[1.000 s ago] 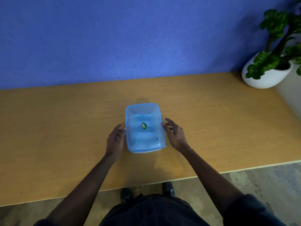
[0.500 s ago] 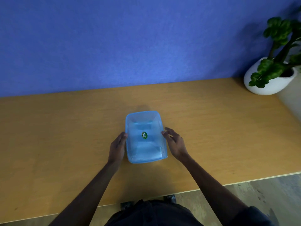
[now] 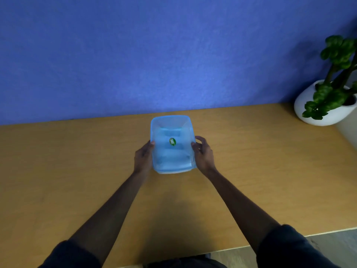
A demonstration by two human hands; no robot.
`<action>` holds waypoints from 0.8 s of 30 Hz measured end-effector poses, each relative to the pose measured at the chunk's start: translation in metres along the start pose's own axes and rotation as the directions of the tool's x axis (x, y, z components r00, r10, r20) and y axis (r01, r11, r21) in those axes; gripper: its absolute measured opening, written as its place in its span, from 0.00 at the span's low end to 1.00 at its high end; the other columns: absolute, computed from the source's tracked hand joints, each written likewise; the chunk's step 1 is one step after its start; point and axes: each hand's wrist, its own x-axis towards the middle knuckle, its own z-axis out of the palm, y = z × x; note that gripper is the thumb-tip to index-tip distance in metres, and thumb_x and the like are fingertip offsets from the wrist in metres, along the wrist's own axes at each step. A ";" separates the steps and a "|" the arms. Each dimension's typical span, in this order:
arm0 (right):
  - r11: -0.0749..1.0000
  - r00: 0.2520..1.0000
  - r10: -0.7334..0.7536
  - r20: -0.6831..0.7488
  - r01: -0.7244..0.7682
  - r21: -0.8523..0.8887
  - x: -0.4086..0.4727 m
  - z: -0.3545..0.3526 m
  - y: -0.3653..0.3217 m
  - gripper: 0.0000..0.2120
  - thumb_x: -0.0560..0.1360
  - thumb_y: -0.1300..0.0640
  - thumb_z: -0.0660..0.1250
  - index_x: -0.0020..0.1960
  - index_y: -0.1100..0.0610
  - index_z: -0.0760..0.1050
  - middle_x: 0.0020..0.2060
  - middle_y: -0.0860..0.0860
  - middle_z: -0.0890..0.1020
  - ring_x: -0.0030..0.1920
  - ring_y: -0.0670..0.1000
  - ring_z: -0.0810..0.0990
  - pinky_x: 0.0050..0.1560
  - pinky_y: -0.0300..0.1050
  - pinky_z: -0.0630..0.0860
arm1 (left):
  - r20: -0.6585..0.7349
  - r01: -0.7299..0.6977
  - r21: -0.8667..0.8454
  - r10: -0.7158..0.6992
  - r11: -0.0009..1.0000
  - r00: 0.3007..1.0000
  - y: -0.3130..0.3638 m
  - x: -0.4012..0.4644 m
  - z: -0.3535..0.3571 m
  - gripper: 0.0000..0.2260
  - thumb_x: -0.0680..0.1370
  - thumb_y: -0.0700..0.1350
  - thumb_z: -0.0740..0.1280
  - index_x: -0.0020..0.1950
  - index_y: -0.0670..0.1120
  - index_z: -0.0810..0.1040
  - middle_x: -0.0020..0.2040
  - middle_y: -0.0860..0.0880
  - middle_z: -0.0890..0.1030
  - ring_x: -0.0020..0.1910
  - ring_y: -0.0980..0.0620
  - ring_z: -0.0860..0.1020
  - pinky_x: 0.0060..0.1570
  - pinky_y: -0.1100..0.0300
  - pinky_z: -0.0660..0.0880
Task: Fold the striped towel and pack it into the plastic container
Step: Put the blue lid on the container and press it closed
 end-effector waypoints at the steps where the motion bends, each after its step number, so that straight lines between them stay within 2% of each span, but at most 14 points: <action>1: 1.000 1.000 0.006 -0.001 -0.006 0.002 0.010 0.002 -0.004 0.14 0.80 0.52 0.62 0.65 0.51 0.71 0.55 0.53 0.85 0.43 0.45 0.82 0.44 0.43 0.75 | -0.004 0.007 -0.001 -0.007 1.000 1.000 0.004 0.011 0.004 0.13 0.78 0.49 0.67 0.58 0.44 0.83 0.52 0.47 0.85 0.51 0.52 0.81 0.55 0.54 0.78; 3: 1.000 1.000 0.014 -0.002 -0.014 -0.002 0.027 0.005 -0.010 0.14 0.80 0.51 0.63 0.64 0.51 0.72 0.54 0.53 0.85 0.42 0.44 0.82 0.45 0.44 0.76 | -0.011 0.020 0.005 -0.020 1.000 1.000 0.010 0.030 0.009 0.15 0.79 0.47 0.67 0.60 0.39 0.81 0.52 0.45 0.84 0.48 0.56 0.81 0.51 0.58 0.79; 5: 1.000 1.000 0.022 0.004 -0.022 -0.008 0.042 0.007 -0.013 0.14 0.80 0.52 0.62 0.65 0.51 0.72 0.54 0.53 0.85 0.47 0.50 0.83 0.50 0.50 0.79 | -0.012 0.046 0.010 -0.046 0.999 0.999 0.013 0.046 0.013 0.14 0.79 0.47 0.67 0.58 0.39 0.82 0.46 0.49 0.84 0.38 0.63 0.81 0.39 0.66 0.79; 6: 1.000 1.000 0.027 0.010 -0.027 -0.009 0.050 0.008 -0.015 0.14 0.80 0.52 0.62 0.65 0.51 0.72 0.54 0.53 0.85 0.49 0.52 0.83 0.52 0.53 0.80 | -0.011 0.069 0.011 -0.068 0.998 0.998 0.015 0.054 0.016 0.13 0.79 0.48 0.67 0.56 0.40 0.82 0.43 0.52 0.83 0.36 0.64 0.81 0.35 0.67 0.78; 8: 0.999 0.999 0.044 0.028 -0.044 -0.006 0.060 0.010 -0.016 0.16 0.80 0.53 0.60 0.67 0.52 0.72 0.55 0.54 0.85 0.52 0.54 0.83 0.55 0.55 0.79 | -0.011 0.123 0.009 -0.122 0.992 0.992 0.017 0.066 0.018 0.13 0.78 0.49 0.67 0.55 0.42 0.83 0.42 0.53 0.83 0.39 0.59 0.81 0.38 0.63 0.78; 10: 0.998 0.998 0.056 0.042 -0.056 -0.014 0.070 0.014 -0.018 0.18 0.80 0.57 0.59 0.69 0.53 0.71 0.56 0.55 0.84 0.54 0.55 0.82 0.57 0.56 0.79 | -0.010 0.172 0.011 -0.172 0.985 0.985 0.019 0.078 0.020 0.12 0.78 0.49 0.66 0.57 0.45 0.83 0.47 0.52 0.83 0.44 0.53 0.80 0.47 0.58 0.76; 12: 0.998 0.997 0.062 0.050 -0.061 -0.032 0.076 0.017 -0.018 0.20 0.80 0.59 0.58 0.70 0.55 0.70 0.57 0.56 0.84 0.54 0.55 0.81 0.58 0.55 0.78 | 0.010 0.218 0.016 -0.219 0.976 0.976 0.018 0.084 0.021 0.13 0.78 0.48 0.65 0.58 0.47 0.82 0.49 0.51 0.82 0.45 0.52 0.79 0.50 0.57 0.74; 17: 0.995 0.995 0.079 0.063 -0.076 -0.059 0.085 0.021 -0.019 0.21 0.79 0.61 0.57 0.72 0.56 0.69 0.59 0.57 0.82 0.58 0.58 0.80 0.60 0.56 0.77 | 0.067 0.264 -0.013 -0.263 0.964 0.963 0.017 0.095 0.021 0.12 0.77 0.47 0.63 0.41 0.55 0.86 0.40 0.58 0.86 0.40 0.57 0.82 0.36 0.63 0.77; 21: 0.995 0.994 0.086 0.070 -0.082 -0.060 0.092 0.023 -0.022 0.22 0.79 0.61 0.56 0.73 0.56 0.69 0.60 0.57 0.82 0.59 0.58 0.80 0.59 0.56 0.78 | 0.081 0.264 -0.011 -0.262 0.964 0.962 0.022 0.103 0.023 0.12 0.77 0.49 0.63 0.41 0.57 0.85 0.43 0.57 0.86 0.41 0.58 0.83 0.36 0.61 0.76; 24: 0.994 0.993 0.094 0.075 -0.090 -0.059 0.098 0.025 -0.024 0.22 0.79 0.61 0.56 0.73 0.56 0.68 0.61 0.57 0.81 0.59 0.58 0.80 0.60 0.56 0.78 | 0.081 0.251 0.015 -0.251 0.968 0.965 0.024 0.108 0.025 0.11 0.77 0.50 0.62 0.45 0.55 0.84 0.47 0.54 0.85 0.43 0.56 0.83 0.40 0.59 0.76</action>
